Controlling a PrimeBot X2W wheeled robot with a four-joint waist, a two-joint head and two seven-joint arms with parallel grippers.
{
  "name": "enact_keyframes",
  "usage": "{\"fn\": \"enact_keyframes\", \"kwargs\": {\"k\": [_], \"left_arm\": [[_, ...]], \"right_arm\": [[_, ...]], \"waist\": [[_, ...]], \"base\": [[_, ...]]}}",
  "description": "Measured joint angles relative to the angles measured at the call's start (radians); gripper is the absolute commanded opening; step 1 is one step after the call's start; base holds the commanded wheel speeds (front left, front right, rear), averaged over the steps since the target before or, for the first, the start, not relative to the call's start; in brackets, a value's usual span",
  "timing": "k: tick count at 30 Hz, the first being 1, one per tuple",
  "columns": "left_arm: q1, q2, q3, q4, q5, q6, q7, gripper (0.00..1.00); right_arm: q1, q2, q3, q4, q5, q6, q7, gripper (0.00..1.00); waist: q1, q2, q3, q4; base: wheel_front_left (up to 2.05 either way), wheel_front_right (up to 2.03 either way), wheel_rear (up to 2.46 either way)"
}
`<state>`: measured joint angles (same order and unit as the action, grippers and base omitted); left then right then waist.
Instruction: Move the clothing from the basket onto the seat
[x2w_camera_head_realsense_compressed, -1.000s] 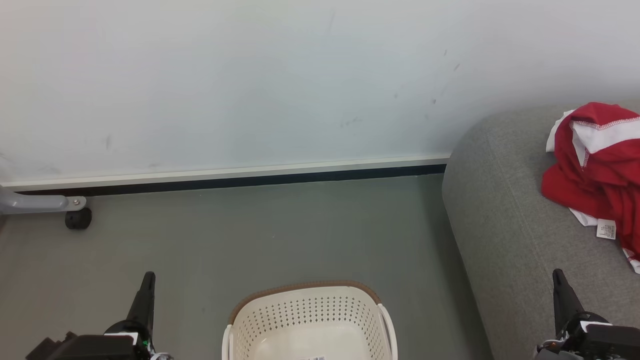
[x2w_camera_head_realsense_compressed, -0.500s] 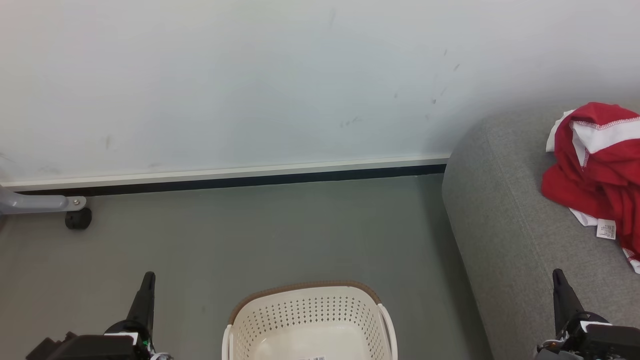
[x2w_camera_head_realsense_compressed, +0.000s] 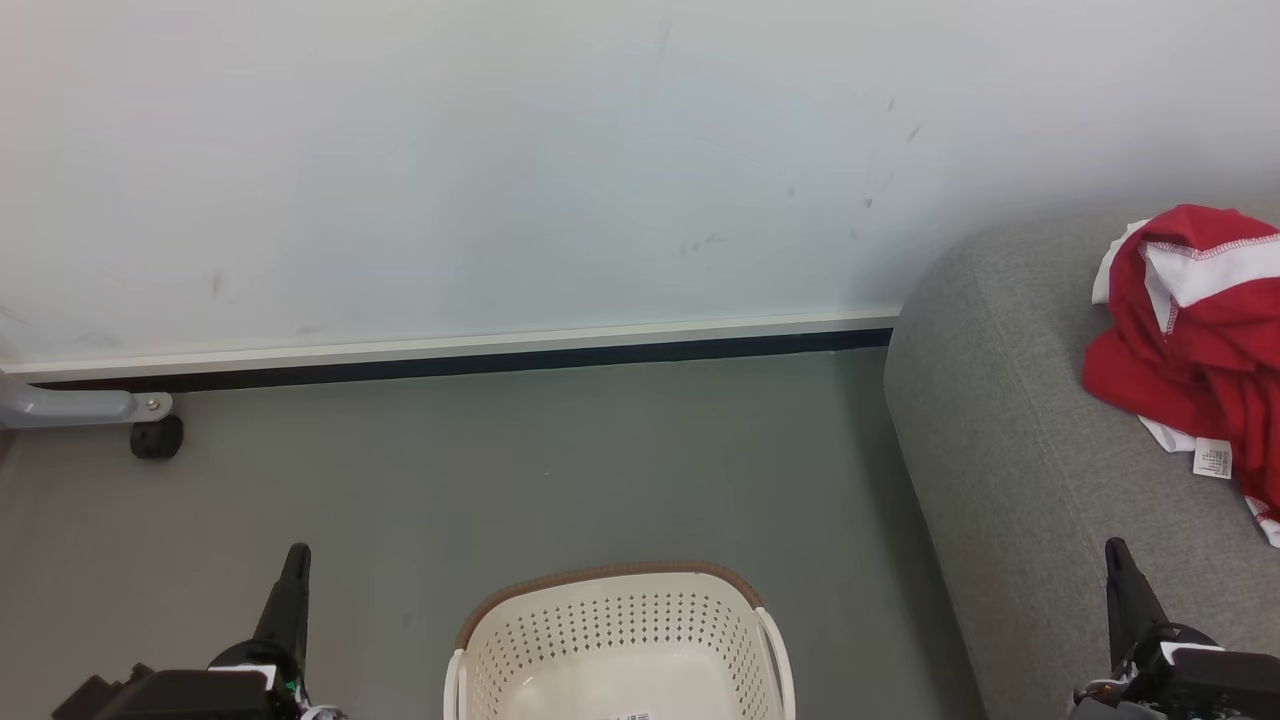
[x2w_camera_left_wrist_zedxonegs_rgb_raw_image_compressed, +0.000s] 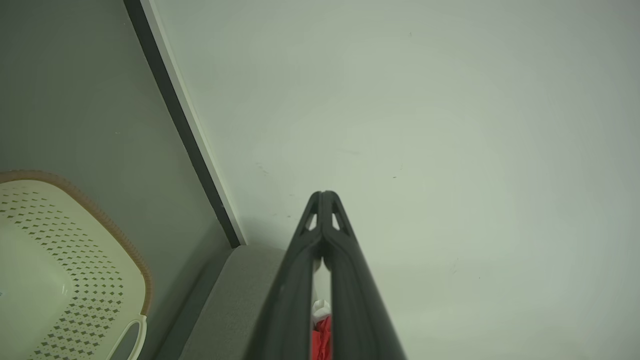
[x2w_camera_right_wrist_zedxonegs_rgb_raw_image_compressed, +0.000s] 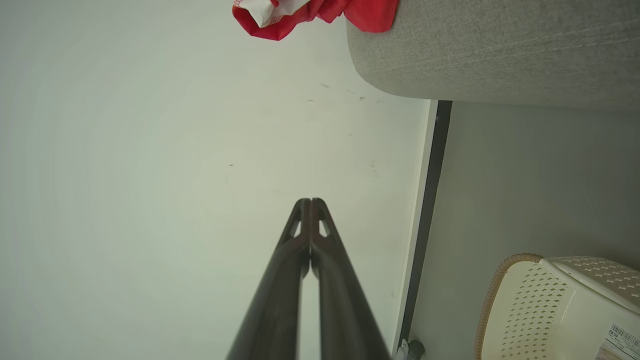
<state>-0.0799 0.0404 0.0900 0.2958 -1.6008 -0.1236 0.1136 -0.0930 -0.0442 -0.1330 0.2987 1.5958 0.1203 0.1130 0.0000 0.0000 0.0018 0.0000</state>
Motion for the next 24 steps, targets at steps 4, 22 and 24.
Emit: {"fn": "enact_keyframes", "kwargs": {"k": [4,22,24], "left_arm": [[0.0,0.0,0.0,0.0,0.0,0.0,0.0,0.0],[0.0,0.0,0.0,0.0,0.0,0.0,0.0,0.0],[0.0,0.0,0.0,0.0,0.0,0.0,0.0,0.0]], "right_arm": [[0.0,0.0,0.0,0.0,0.0,0.0,0.0,0.0],[0.0,0.0,0.0,0.0,0.0,0.0,0.0,0.0],[0.0,0.0,0.0,0.0,0.0,0.0,0.0,0.0]], "waist": [[0.0,0.0,0.0,0.0],[0.0,0.0,0.0,0.0],[0.0,0.0,0.0,0.0]], "base": [[0.0,0.0,0.0],[0.0,0.0,0.0],[0.0,0.0,0.0]]}}
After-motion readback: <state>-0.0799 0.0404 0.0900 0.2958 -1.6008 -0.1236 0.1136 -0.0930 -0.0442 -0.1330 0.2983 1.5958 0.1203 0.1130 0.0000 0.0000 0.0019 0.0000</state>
